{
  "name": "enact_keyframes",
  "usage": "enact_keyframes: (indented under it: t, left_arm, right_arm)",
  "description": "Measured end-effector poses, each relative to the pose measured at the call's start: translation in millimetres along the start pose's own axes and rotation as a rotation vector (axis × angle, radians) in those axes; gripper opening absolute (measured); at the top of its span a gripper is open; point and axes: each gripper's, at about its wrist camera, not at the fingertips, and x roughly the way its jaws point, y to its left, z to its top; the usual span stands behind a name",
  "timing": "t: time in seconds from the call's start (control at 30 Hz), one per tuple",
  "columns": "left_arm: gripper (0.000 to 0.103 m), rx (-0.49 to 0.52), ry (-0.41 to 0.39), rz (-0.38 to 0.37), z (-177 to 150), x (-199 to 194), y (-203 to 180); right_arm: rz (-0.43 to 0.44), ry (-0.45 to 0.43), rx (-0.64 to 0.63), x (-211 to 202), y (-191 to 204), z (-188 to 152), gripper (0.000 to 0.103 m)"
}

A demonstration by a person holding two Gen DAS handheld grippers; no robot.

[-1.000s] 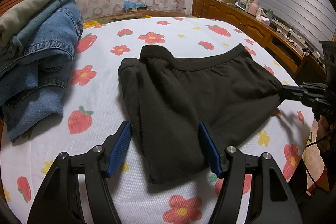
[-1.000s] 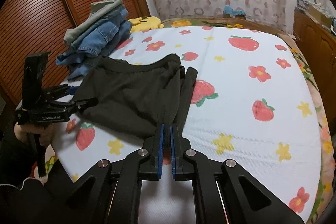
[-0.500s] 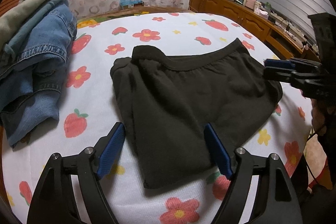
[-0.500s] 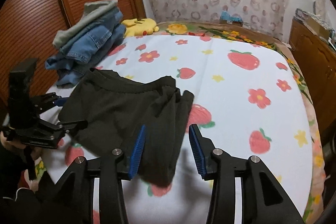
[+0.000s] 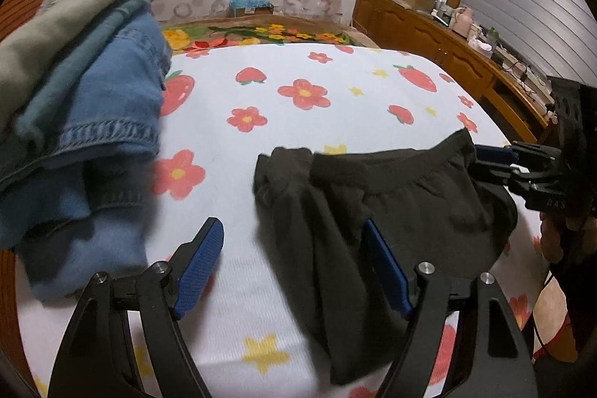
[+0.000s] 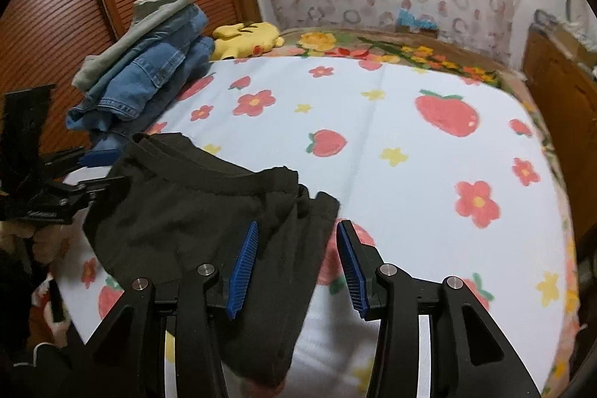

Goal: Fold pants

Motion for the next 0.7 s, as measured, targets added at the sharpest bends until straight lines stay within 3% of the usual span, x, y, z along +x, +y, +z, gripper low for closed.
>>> enact_keyframes:
  t: [0.3,0.53,0.7]
  left_arm:
    - [0.077,-0.027,0.023,-0.041,9,21,3]
    - [0.064,-0.043,0.006,-0.107,8,23,7]
    - [0.056,-0.029,0.004,-0.104,7,23,5]
  right_arm:
    - [-0.003,0.040,0.038,18,-5,8,0.048]
    - [-0.022,0.034,0.072,22,-1,7,0.048]
    - [-0.018,0.030,0.079,23,0,7,0.048]
